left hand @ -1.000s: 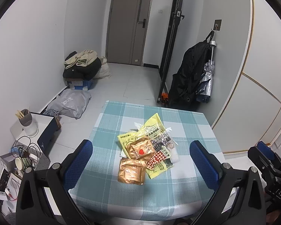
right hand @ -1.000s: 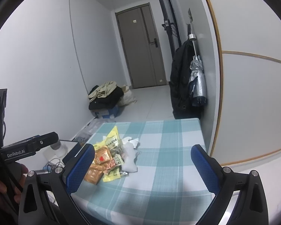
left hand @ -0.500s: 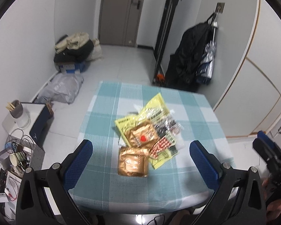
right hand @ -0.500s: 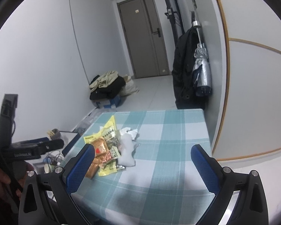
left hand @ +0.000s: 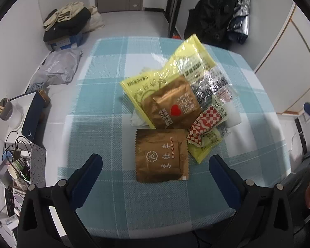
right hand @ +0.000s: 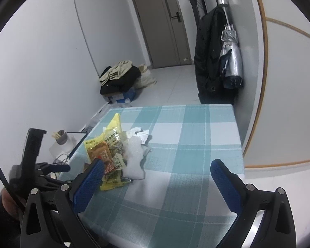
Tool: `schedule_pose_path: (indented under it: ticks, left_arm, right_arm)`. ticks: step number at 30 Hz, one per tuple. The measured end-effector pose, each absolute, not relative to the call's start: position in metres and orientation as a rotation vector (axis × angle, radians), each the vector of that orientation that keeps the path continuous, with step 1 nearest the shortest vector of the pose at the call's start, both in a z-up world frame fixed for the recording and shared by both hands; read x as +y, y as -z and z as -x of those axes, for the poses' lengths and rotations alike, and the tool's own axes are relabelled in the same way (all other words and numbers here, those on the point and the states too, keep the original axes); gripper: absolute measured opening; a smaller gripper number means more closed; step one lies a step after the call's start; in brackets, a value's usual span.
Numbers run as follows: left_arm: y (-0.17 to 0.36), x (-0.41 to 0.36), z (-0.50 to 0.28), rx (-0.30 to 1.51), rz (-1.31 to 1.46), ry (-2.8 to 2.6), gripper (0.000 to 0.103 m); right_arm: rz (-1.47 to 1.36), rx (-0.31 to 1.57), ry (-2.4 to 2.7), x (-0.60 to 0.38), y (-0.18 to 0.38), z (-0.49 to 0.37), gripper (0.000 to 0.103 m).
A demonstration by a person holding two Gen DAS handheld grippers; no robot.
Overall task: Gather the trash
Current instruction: 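Move the left tool down to the red-white wrapper and close on it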
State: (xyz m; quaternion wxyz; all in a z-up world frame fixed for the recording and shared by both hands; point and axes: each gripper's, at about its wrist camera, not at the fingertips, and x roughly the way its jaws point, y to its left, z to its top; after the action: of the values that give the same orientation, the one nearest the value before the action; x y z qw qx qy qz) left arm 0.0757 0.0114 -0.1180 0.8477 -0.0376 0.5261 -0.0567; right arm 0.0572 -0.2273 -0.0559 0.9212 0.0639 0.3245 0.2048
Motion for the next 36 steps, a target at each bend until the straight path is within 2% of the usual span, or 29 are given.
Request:
schedule_pose_path:
  ticks: [5, 11, 14, 19, 23, 24, 27, 31, 36]
  left_arm:
    - [0.126, 0.011, -0.081, 1.151, 0.061, 0.106, 0.099]
    - [0.132, 0.006, -0.086, 1.167, 0.023, 0.096, 0.087]
    - [0.131, -0.002, -0.084, 1.161, -0.02, 0.096, 0.077]
    - [0.125, -0.007, -0.079, 1.149, -0.045, 0.099, 0.045]
    - [0.125, -0.007, -0.078, 1.146, -0.032, 0.113, 0.04]
    - [0.125, -0.005, -0.078, 1.141, -0.029, 0.12, 0.034]
    - [0.124, 0.001, -0.08, 1.126, -0.011, 0.134, 0.027]
    - [0.118, 0.01, -0.083, 1.096, 0.05, 0.156, 0.009]
    - [0.109, 0.016, -0.081, 1.065, 0.132, 0.193, 0.001]
  right_arm:
    - [-0.153, 0.706, -0.423, -0.232, 0.062, -0.068, 0.103]
    - [-0.19, 0.73, -0.418, -0.237, 0.065, -0.071, 0.103]
    - [-0.19, 0.733, -0.417, -0.237, 0.065, -0.071, 0.103]
    - [-0.183, 0.727, -0.411, -0.236, 0.063, -0.069, 0.103]
    - [-0.175, 0.721, -0.402, -0.235, 0.062, -0.067, 0.103]
    - [-0.17, 0.719, -0.399, -0.234, 0.062, -0.066, 0.103]
    - [-0.157, 0.713, -0.391, -0.232, 0.061, -0.063, 0.103]
    - [-0.152, 0.71, -0.381, -0.229, 0.059, -0.06, 0.103]
    - [-0.138, 0.715, -0.365, -0.226, 0.059, -0.055, 0.103]
